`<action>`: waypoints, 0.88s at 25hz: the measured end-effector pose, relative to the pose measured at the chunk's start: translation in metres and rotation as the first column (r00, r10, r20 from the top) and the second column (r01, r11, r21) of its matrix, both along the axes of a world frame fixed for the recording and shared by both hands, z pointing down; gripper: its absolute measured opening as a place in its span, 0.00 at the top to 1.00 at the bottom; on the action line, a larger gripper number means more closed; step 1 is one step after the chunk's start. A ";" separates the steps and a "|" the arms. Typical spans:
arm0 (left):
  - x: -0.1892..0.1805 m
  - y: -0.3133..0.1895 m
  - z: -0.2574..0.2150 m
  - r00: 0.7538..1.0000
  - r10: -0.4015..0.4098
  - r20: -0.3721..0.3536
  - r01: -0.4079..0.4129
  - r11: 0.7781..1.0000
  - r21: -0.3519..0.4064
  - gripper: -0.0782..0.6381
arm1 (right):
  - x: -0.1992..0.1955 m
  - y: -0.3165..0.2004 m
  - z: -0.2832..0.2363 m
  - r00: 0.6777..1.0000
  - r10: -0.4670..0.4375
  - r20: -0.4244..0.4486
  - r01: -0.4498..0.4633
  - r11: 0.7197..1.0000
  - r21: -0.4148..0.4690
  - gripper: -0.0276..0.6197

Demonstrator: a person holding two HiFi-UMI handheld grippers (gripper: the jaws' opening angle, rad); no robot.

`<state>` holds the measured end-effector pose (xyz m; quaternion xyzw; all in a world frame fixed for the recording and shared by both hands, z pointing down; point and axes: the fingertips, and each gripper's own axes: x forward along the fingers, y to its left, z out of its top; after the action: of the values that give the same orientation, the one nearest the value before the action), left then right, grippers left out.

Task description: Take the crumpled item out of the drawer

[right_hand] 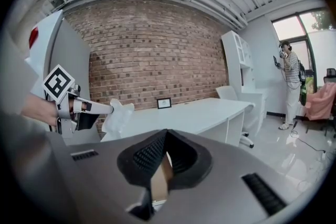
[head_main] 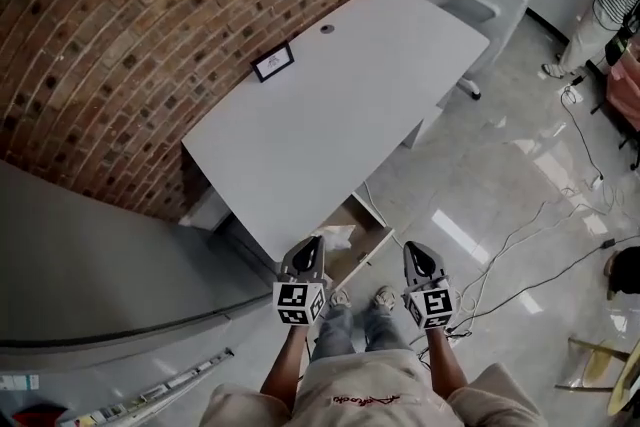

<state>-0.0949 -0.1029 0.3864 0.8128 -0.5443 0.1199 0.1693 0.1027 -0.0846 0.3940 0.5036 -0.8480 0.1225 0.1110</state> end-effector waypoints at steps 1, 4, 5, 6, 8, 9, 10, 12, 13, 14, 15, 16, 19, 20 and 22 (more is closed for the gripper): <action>-0.004 -0.001 -0.006 1.000 -0.008 0.004 0.008 1.000 0.005 0.86 | 0.000 -0.001 -0.006 1.000 0.000 0.002 0.000 1.000 0.000 0.94; -0.017 -0.006 -0.022 0.999 -0.038 0.008 0.038 0.999 0.015 0.86 | 0.002 -0.006 -0.025 1.000 -0.001 0.006 0.001 1.000 0.024 0.94; -0.019 -0.007 -0.026 0.999 -0.044 0.009 0.044 0.999 0.017 0.86 | 0.004 -0.009 -0.031 1.000 0.000 0.006 0.000 0.999 0.040 0.94; -0.021 -0.008 -0.030 0.999 -0.048 0.009 0.048 0.999 0.018 0.86 | 0.007 -0.010 -0.037 1.000 0.001 0.006 -0.002 0.998 0.055 0.94; -0.023 -0.009 -0.038 0.999 -0.053 0.007 0.053 0.998 0.021 0.86 | 0.011 -0.014 -0.049 1.000 0.003 0.002 -0.004 0.997 0.076 0.94; -0.024 -0.010 -0.043 0.998 -0.055 0.006 0.055 0.998 0.024 0.86 | 0.014 -0.016 -0.055 1.000 0.005 0.000 -0.005 0.997 0.083 0.94; -0.024 -0.012 -0.047 0.998 -0.057 0.006 0.057 0.998 0.026 0.86 | 0.016 -0.019 -0.061 1.000 0.006 -0.002 -0.006 0.996 0.090 0.94; -0.022 -0.014 -0.055 0.998 -0.062 0.000 0.062 0.998 0.030 0.86 | 0.022 -0.023 -0.072 1.000 0.009 -0.008 -0.008 0.995 0.104 0.94; -0.021 -0.015 -0.059 0.998 -0.063 -0.005 0.063 0.997 0.034 0.86 | 0.024 -0.026 -0.078 1.000 0.009 -0.012 -0.008 0.994 0.112 0.94; -0.018 -0.016 -0.063 0.998 -0.063 -0.010 0.063 0.997 0.041 0.86 | 0.027 -0.028 -0.084 1.000 0.009 -0.015 -0.007 0.993 0.120 0.94; -0.016 -0.016 -0.067 0.998 -0.062 -0.012 0.062 0.997 0.048 0.86 | 0.029 -0.030 -0.089 1.000 0.009 -0.017 -0.007 0.992 0.127 0.94; -0.014 -0.015 -0.069 0.998 -0.060 -0.011 0.061 0.997 0.052 0.86 | 0.031 -0.030 -0.092 1.000 0.010 -0.017 -0.007 0.991 0.132 0.94; -0.009 -0.009 -0.077 0.999 -0.049 -0.005 0.049 0.997 0.063 0.86 | 0.035 -0.025 -0.100 1.000 0.011 -0.020 -0.008 0.990 0.140 0.94; -0.008 -0.009 -0.080 0.999 -0.046 -0.003 0.046 0.997 0.068 0.86 | 0.035 -0.024 -0.104 1.000 0.008 -0.023 -0.005 0.990 0.144 0.94; -0.009 -0.009 -0.085 0.999 -0.046 -0.003 0.046 0.996 0.077 0.86 | 0.035 -0.025 -0.111 1.000 0.006 -0.028 -0.002 0.988 0.156 0.94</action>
<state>-0.1035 -0.1123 0.3011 0.8060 -0.5671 0.0945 0.1410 0.1377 -0.1092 0.2833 0.5141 -0.8523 0.0489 0.0830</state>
